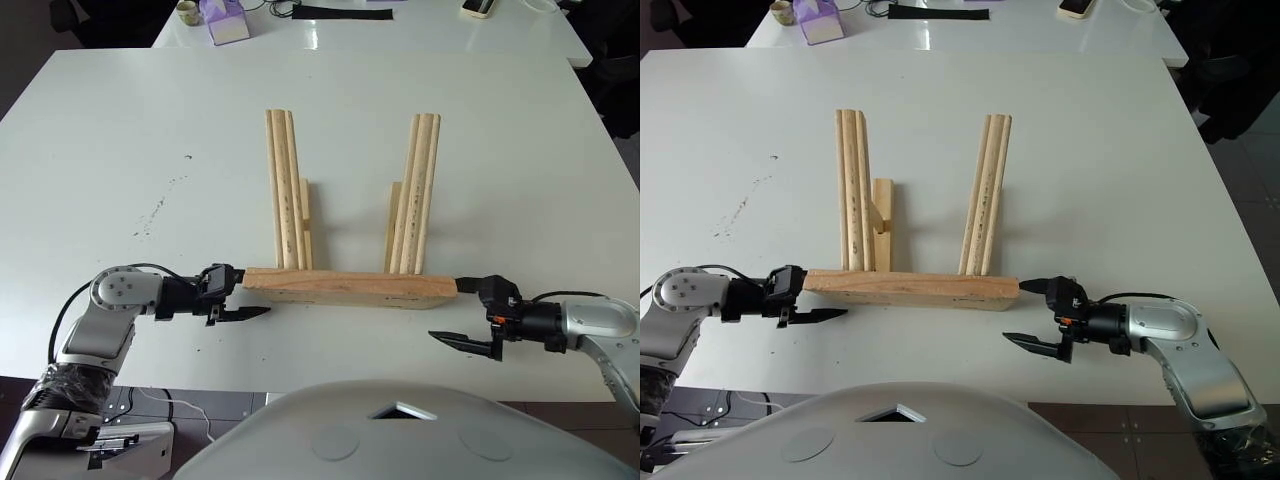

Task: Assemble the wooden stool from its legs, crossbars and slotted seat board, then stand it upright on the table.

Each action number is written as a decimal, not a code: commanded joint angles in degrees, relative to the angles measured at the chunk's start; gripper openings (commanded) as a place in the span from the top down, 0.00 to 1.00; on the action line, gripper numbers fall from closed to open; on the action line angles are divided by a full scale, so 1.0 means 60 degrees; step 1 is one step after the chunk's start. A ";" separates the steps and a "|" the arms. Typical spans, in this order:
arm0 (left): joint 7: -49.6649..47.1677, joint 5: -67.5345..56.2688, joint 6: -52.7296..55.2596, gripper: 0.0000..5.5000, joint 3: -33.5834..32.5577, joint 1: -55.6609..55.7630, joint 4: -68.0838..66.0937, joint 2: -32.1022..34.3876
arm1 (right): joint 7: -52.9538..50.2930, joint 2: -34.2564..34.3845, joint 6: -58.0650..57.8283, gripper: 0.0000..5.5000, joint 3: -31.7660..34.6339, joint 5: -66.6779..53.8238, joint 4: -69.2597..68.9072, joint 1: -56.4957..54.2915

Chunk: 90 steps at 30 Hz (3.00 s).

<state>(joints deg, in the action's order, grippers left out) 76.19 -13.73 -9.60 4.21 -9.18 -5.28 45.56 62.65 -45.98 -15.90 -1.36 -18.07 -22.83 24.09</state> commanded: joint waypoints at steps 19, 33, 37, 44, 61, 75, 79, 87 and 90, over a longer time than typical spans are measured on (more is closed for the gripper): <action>0.0162 -0.0811 0.0627 0.75 0.0231 0.0574 0.0479 -0.0396 | -0.0680 0.0414 0.0224 0.63 -0.0720 0.0174 0.0145 -0.0365; 0.0075 -0.3615 0.4530 0.75 -0.1481 -0.0708 0.4532 0.0676 | -0.1210 -0.0127 -0.2886 0.63 0.2311 -0.3654 -0.3171 0.0393; 0.0337 -0.5466 0.6124 0.75 -0.2878 -0.1243 0.5646 0.1495 | -0.0859 -0.0850 -0.3855 0.63 0.3971 -0.5933 -0.3874 0.0343; 0.0202 -0.8893 0.8633 0.75 -0.5012 -0.1607 0.6945 0.2465 | -0.1509 -0.2333 -0.4921 0.63 0.5809 -1.0193 -0.4304 -0.0291; -0.1876 -1.4713 1.2206 0.75 -0.4899 0.1237 0.5266 0.5900 | -0.3611 -0.4478 -0.5266 0.63 0.5779 -1.5822 -0.2437 -0.0693; -0.1046 -1.6544 1.4488 0.75 -0.2435 0.2324 0.3406 0.8163 | -0.2228 -0.5655 -0.6265 0.63 0.6278 -1.5822 -0.1702 0.1048; -0.0943 -1.6544 1.4572 0.75 -0.1652 0.2273 0.3191 0.8632 | -0.1586 -0.6636 -0.7149 0.63 0.5931 -1.5822 -0.0562 0.0396; -0.2130 -1.6545 1.4210 0.75 -0.0075 0.2657 0.2856 0.7965 | -0.2443 -0.6598 -0.7632 0.63 0.4317 -1.5822 0.0229 -0.0541; -0.3429 -1.6545 1.3853 0.75 0.0339 0.3055 0.2875 0.7199 | -0.4093 -0.5714 -0.6889 0.63 0.3780 -1.5822 -0.0256 -0.1178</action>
<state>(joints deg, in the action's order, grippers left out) 62.29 -113.14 76.50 4.91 6.37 11.65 91.74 46.08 -83.63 -60.26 24.03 -113.59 -21.83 19.65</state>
